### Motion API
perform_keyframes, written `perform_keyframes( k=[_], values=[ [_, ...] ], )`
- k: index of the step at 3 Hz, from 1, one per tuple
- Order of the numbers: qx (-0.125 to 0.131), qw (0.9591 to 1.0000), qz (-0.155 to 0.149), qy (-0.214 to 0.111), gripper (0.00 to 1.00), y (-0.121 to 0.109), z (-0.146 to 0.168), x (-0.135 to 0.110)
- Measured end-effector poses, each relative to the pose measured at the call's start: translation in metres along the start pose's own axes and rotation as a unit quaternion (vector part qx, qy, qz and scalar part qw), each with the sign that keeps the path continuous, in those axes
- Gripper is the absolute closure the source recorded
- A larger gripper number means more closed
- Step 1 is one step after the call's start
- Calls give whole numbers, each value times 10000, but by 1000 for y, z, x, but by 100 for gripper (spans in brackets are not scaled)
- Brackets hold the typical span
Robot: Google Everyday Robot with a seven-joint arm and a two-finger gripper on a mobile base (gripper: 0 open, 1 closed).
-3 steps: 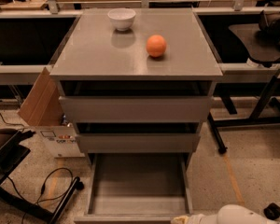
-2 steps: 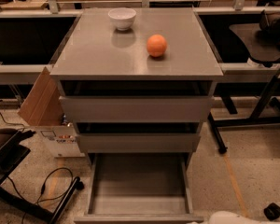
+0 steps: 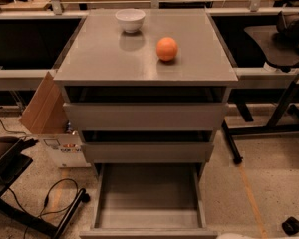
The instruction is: Close bottom drawer
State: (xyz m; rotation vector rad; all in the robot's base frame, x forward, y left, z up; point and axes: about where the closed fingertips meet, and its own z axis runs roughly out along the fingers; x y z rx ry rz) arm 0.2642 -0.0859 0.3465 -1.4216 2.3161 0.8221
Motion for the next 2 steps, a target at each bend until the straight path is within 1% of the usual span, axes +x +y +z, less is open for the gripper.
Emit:
perform_keyframes(
  k=[1,2],
  values=[
    [-6,10000,23,26,100,-3,4,-1],
    [-123,9998,-27,140,100,-34,44,1]
  ],
)
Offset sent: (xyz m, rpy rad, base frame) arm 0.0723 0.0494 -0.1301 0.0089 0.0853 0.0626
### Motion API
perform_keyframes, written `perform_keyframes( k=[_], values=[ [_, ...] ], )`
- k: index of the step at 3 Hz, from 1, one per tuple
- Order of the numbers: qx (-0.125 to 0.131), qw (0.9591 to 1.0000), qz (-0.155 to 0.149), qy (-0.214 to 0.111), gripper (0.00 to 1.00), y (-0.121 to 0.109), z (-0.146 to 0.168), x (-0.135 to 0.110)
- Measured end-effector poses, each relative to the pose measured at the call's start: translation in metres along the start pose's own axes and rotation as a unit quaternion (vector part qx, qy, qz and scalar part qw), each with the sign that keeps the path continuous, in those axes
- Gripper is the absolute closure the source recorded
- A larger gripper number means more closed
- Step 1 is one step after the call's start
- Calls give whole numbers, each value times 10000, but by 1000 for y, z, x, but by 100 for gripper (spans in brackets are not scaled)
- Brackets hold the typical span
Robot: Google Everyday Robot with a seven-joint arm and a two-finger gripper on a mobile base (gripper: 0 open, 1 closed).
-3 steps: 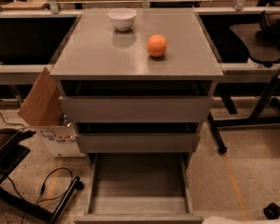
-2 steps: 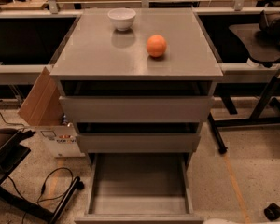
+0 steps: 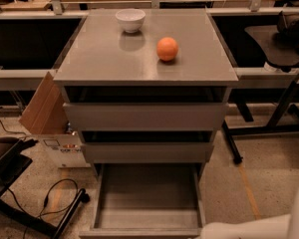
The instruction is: Close bottom drawer
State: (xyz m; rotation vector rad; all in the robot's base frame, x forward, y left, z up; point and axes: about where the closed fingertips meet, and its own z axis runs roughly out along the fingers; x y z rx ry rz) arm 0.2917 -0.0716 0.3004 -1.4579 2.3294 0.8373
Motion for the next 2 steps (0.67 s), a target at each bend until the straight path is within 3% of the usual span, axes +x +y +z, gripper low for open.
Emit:
perform_keyframes(
  k=[1,2],
  values=[
    [-59,10000,73,-6,100,-44,53,11],
    [125,9991,327,-236,100,-109,105,20]
  ],
)
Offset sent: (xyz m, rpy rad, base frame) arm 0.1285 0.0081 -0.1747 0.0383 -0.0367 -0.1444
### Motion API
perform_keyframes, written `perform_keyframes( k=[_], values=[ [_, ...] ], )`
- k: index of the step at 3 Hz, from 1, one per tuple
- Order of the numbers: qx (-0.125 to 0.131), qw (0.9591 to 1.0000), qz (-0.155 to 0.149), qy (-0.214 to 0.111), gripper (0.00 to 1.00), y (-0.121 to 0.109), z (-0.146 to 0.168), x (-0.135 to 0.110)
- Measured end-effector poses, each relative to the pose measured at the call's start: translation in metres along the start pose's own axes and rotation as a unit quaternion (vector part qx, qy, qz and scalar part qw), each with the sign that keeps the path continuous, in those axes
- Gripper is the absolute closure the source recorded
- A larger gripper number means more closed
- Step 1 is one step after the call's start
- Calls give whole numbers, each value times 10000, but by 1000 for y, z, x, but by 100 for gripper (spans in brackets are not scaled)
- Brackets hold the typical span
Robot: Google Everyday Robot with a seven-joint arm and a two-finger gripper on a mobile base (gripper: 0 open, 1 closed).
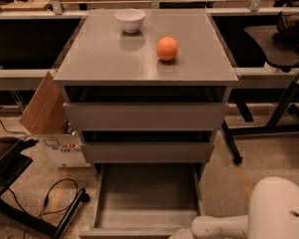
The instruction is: Close bottom drawer
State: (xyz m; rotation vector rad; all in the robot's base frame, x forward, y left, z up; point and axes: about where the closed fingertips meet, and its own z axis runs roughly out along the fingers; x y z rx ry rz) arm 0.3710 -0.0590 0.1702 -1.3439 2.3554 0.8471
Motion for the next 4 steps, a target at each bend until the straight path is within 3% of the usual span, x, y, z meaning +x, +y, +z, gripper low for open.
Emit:
perform_keyframes(
  k=[1,2,3,4],
  values=[
    [86,9999,124,-70,100,-27,18,-1],
    [103,9998,115,-90,100,-31,19,-5],
    [302,9991,16,-293,100,-70,22,-46],
    [309,9991,9,-297,100,-72,22,-47]
  ],
)
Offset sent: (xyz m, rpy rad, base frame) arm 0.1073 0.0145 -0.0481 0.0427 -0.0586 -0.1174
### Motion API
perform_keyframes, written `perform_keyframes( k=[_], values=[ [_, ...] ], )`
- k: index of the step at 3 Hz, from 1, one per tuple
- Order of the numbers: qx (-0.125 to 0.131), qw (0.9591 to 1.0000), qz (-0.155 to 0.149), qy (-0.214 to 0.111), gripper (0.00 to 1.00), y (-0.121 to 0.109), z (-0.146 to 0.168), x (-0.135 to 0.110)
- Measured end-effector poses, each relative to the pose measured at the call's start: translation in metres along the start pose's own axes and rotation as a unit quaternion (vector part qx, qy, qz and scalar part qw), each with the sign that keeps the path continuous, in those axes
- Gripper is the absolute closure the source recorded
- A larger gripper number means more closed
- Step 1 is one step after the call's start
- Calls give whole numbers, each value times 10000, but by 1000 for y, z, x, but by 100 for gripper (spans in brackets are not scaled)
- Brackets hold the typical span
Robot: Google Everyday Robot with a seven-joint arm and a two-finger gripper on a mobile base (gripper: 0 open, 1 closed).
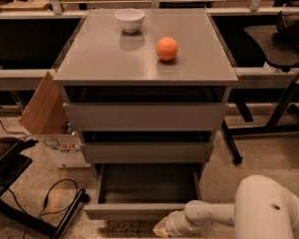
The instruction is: Close bottom drawer
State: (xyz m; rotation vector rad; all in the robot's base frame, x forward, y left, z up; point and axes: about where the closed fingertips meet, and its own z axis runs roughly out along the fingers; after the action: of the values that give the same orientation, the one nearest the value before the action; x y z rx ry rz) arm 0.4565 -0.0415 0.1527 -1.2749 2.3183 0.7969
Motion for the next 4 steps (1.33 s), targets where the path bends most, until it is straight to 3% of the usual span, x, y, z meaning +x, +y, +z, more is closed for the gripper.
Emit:
perform_keyframes(
  k=[1,2,3,4],
  values=[
    [46,10000,-52,-30,100,-18,2,-6],
    [200,9996,-190,-63,100,-55,-6,-31],
    [200,9996,-190,-63,100,-53,-6,-30],
    [436,9987,-205,-141,100,-90,-20,-54]
  ],
)
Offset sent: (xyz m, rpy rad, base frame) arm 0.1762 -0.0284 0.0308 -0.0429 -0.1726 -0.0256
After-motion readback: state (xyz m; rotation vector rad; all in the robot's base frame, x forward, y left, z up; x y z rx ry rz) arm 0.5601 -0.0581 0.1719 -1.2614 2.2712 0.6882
